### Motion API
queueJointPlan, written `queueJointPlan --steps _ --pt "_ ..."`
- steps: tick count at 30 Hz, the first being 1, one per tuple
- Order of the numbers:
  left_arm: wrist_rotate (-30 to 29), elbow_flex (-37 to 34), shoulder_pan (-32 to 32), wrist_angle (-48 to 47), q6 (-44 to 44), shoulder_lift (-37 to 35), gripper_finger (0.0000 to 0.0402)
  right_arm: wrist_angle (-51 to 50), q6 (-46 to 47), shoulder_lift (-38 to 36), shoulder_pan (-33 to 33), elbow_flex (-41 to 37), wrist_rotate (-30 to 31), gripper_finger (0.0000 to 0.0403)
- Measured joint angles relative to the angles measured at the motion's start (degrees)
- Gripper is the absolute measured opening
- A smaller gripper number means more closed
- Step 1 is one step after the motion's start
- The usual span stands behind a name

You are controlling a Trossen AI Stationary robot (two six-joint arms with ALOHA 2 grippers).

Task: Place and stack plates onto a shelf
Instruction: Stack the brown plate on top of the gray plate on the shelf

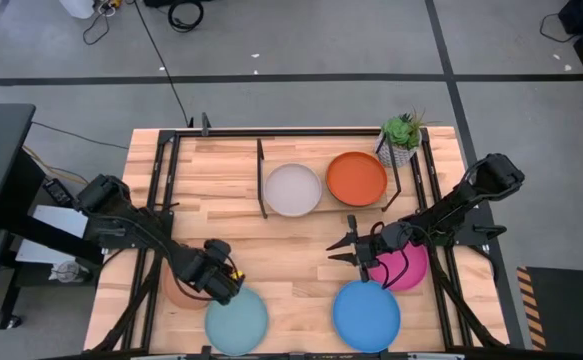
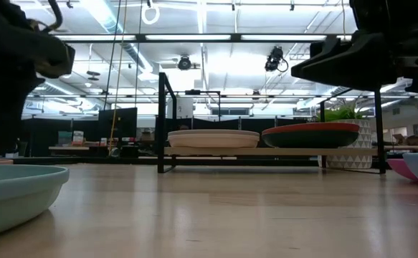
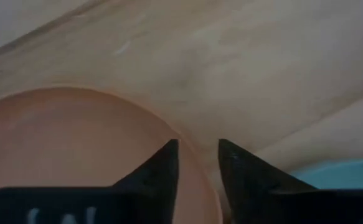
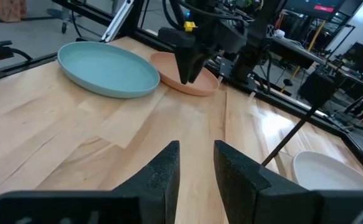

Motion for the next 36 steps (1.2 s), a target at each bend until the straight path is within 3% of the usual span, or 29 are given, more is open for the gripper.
queueJointPlan --steps 4,8,15,23,30,36 --pt "1.5 -1.0 0.1 1.3 -1.2 0.0 0.0163 -0.3 0.2 0.0 0.0 0.0 0.0 0.0105" --pt "2.9 -2.5 0.1 2.7 -2.4 0.0 0.0165 -0.3 0.2 0.0 0.0 0.0 0.0 0.0105" --pt "3.7 -4.1 1.0 4.8 -1.5 0.5 0.0121 -0.3 0.2 0.0 0.0 0.0 0.0 0.0105" --pt "3.1 -4.1 2.6 4.6 1.1 0.4 0.0015 -0.3 0.2 0.0 0.0 0.0 0.0 0.0104" --pt "3.7 -2.9 2.7 4.2 4.0 -0.1 0.0015 -0.3 0.2 0.0 0.0 0.0 0.0 0.0104" --pt "3.5 5.3 4.0 4.1 17.6 -3.1 0.0013 -0.2 0.2 0.0 0.0 0.0 0.0 0.0104"
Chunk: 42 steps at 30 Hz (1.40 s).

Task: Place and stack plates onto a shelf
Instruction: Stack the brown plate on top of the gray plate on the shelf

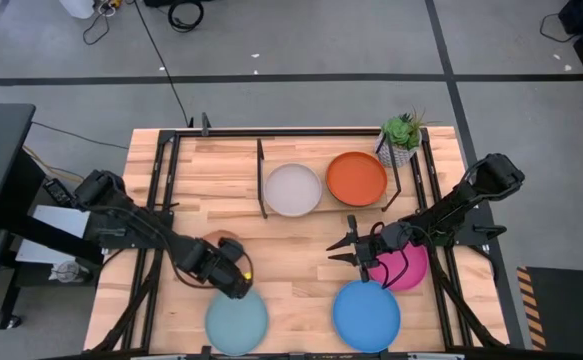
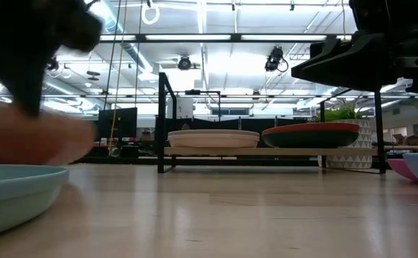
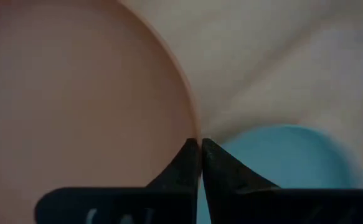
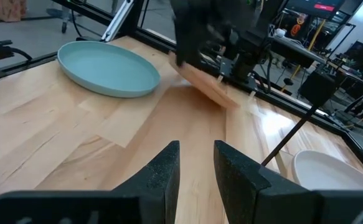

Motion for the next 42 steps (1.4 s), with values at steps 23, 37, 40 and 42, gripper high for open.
queueJointPlan --steps 23,37,40,42 --pt "-1.9 17.1 14.9 16.9 52.1 2.5 0.001 -0.5 0.0 0.0 0.0 0.0 0.5 0.0104" --pt "1.4 17.3 26.6 20.0 61.9 8.4 0.001 -0.8 -0.4 0.0 0.0 0.0 0.5 0.0104" --pt "1.4 17.6 27.5 20.4 63.1 8.7 0.001 -1.1 -0.5 0.0 0.0 0.0 0.5 0.0104" --pt "1.4 18.1 27.9 19.2 63.3 8.7 0.001 -1.3 -0.5 0.0 0.0 0.0 0.5 0.0104"
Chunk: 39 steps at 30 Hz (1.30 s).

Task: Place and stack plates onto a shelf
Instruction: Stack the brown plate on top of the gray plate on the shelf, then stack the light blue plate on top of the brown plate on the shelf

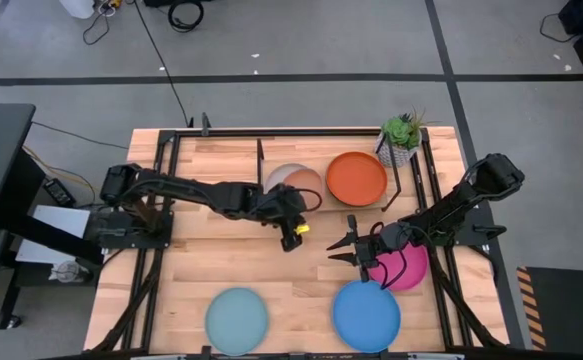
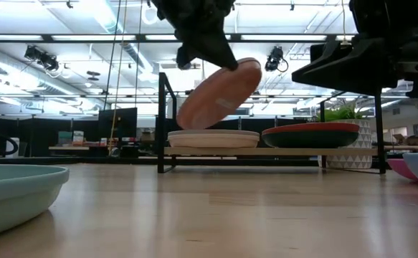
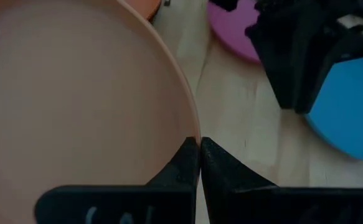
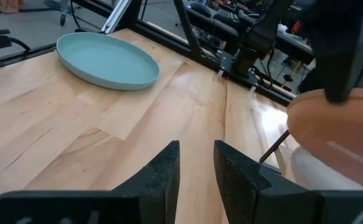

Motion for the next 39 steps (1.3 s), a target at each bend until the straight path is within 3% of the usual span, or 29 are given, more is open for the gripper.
queueJointPlan --steps 7,16,21,29,35,39 --pt "-0.8 0.4 1.0 -2.2 4.9 2.7 0.001 0.2 0.0 0.0 0.0 0.0 0.0 0.0104" --pt "-6.2 0.3 1.0 -6.0 16.1 4.3 0.0023 0.1 0.0 0.0 0.0 0.0 0.0 0.0104" --pt "-6.3 0.3 1.0 -6.6 17.3 5.0 0.004 -0.2 0.2 0.0 0.0 0.0 -0.2 0.0104" --pt "-6.3 0.3 0.8 -6.3 17.1 5.5 0.0102 -0.4 0.9 0.0 0.0 0.0 -0.5 0.0105" --pt "-6.7 0.3 0.9 1.1 15.1 5.2 0.0107 -0.5 2.0 0.0 0.1 0.0 -0.5 0.0105" --pt "-10.1 0.4 0.9 -1.6 12.6 6.2 0.0103 -1.0 2.5 0.0 0.5 0.0 -0.5 0.0105"
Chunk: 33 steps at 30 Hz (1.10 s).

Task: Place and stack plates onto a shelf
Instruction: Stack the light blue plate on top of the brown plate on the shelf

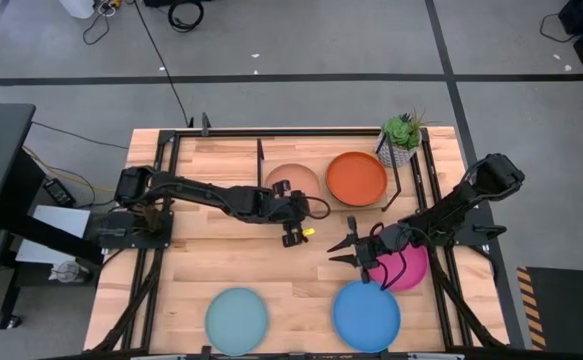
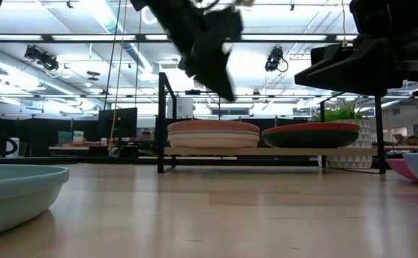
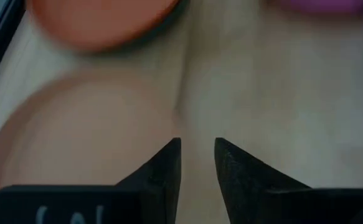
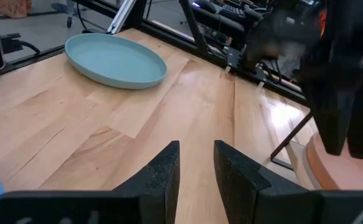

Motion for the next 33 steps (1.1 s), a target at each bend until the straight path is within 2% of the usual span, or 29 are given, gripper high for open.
queueJointPlan --steps 5,13,20,22,24,29,31,33 --pt "-8.0 -0.1 -0.3 -6.4 -3.3 1.8 0.0103 0.0 -0.1 0.0 1.1 0.0 0.3 0.0104" --pt "-8.7 -0.1 -0.8 -7.1 -2.6 3.7 0.0103 -0.1 -0.1 0.0 1.5 0.0 0.6 0.0104" --pt "-10.3 -0.1 -0.9 -6.5 -2.8 0.7 0.0102 -0.8 -0.1 0.0 1.5 0.0 0.9 0.0104" --pt "-6.9 -0.1 -1.3 -6.3 -2.9 -0.6 0.0102 -0.9 -0.1 0.0 1.5 0.0 1.0 0.0104" --pt "0.2 -0.2 -1.8 -6.6 -4.4 -2.1 0.0102 -1.0 -0.2 0.0 1.5 0.0 1.3 0.0104" --pt "19.7 -0.1 -4.2 -6.2 -20.7 -3.9 0.0102 -1.1 -0.4 0.0 1.5 0.0 1.8 0.0104" --pt "24.0 -0.1 -6.0 -8.3 -26.2 -3.9 0.0102 -0.7 -0.4 0.0 1.5 0.0 1.8 0.0104" --pt "24.9 -0.1 -8.4 -10.6 -29.0 -3.7 0.0102 -0.7 -0.4 0.0 1.5 0.0 1.8 0.0104"
